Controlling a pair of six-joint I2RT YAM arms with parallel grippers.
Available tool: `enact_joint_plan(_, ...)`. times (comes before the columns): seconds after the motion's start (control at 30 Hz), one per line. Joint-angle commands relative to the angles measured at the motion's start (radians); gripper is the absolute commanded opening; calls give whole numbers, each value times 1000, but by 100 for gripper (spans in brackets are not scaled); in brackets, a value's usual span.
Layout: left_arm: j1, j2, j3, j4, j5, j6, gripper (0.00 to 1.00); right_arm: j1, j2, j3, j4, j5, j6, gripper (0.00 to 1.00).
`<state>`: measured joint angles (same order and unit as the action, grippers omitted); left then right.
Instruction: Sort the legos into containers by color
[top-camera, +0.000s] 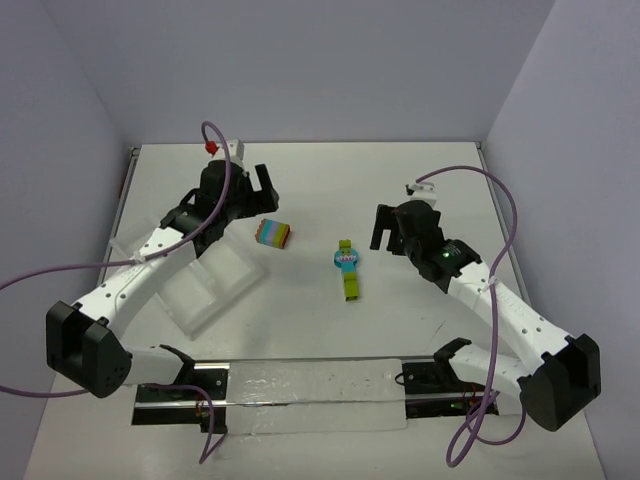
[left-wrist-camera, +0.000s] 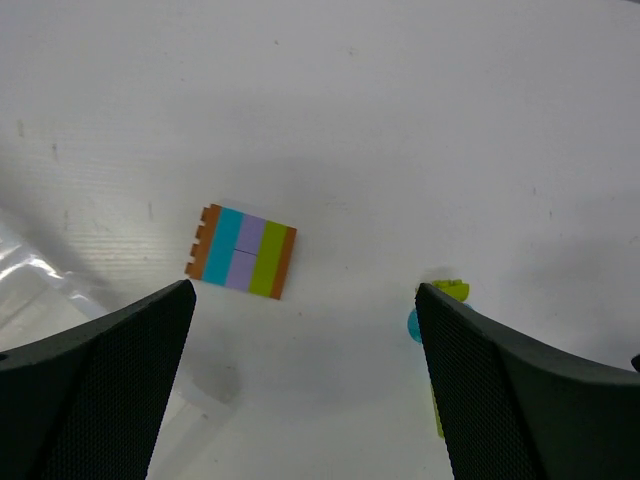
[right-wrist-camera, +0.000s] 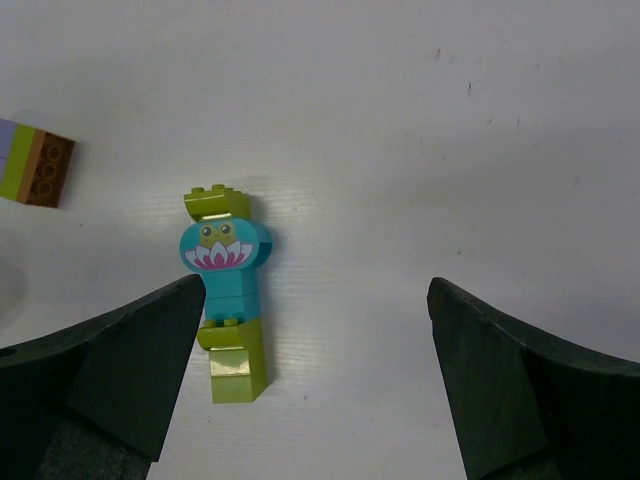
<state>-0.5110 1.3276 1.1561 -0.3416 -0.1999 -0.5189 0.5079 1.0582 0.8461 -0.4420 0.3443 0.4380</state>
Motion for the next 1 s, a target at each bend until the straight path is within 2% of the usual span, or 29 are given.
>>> enact_joint_plan(0.0, -47, 29, 18, 52, -20, -20, 99, 4, -24, -7, 19, 16, 21, 100)
enact_joint_plan(0.23, -108, 64, 20, 52, -38, -42, 99, 23, -52, -67, 32, -30, 27, 100)
enact_joint_plan(0.4, -178, 117, 15, 33, -94, -107, 99, 128, -28, -135, 73, -78, 87, 99)
enact_joint_plan(0.6, -178, 93, 13, 6, -164, -135, 99, 298, 55, -199, 122, -17, 172, 87)
enact_joint_plan(0.7, -178, 67, 25, -13, -204, -132, 99, 337, 86, -211, 144, -6, 188, 87)
enact_joint_plan(0.83, -170, 50, 33, -46, -251, -150, 99, 399, 176, -191, 154, 34, 222, 94)
enact_joint_plan(0.97, -166, 41, 30, -59, -261, -162, 99, 412, 228, -186, 184, 50, 247, 89)
